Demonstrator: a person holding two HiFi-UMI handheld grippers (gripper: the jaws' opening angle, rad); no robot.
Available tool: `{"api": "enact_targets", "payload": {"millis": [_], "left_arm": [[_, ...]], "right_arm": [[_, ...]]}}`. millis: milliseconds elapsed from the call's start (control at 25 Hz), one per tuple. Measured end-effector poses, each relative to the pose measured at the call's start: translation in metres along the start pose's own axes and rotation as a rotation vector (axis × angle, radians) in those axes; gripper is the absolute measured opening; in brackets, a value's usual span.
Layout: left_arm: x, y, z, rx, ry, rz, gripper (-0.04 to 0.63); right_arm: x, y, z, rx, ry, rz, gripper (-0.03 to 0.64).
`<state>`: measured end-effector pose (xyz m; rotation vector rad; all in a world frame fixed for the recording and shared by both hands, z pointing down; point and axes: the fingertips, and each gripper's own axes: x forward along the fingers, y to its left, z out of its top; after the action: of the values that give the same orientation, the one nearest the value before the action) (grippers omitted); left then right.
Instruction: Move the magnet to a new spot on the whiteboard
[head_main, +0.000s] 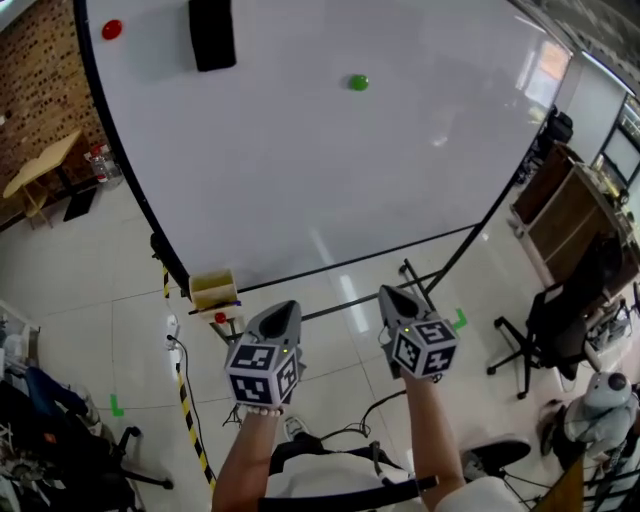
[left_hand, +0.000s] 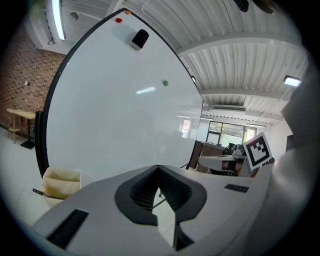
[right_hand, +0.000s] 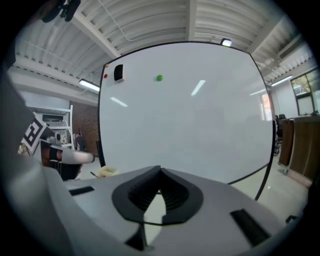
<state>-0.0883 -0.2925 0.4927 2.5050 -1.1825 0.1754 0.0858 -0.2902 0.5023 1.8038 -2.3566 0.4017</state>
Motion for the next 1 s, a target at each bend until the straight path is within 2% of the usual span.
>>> {"api": "enact_targets", "payload": {"millis": [240, 560, 800, 1000], "left_arm": [[-0.034, -0.047, -0.047, -0.004, 0.033, 0.025, -0.003], [-0.126, -0.16, -0.12, 0.007, 0.034, 0.062, -0.003], [-0.193, -0.228, -0.148, 0.021, 0.046, 0.091, -0.003], [-0.232, -0.252, -0.159, 0.028, 0.059, 0.105, -0.003]], "right_arm": [[-0.07, 0.007, -0.078, 0.06, 0.067, 0.023, 0.002], [-0.227, 0.014, -0.134, 0.107, 0.032, 0.055, 0.002], [-0.316, 0.031, -0.161, 0.135, 0.035, 0.091, 0.002], [-0.36, 0.059, -0.172, 0.143, 0.043, 0.132, 0.002]]}}
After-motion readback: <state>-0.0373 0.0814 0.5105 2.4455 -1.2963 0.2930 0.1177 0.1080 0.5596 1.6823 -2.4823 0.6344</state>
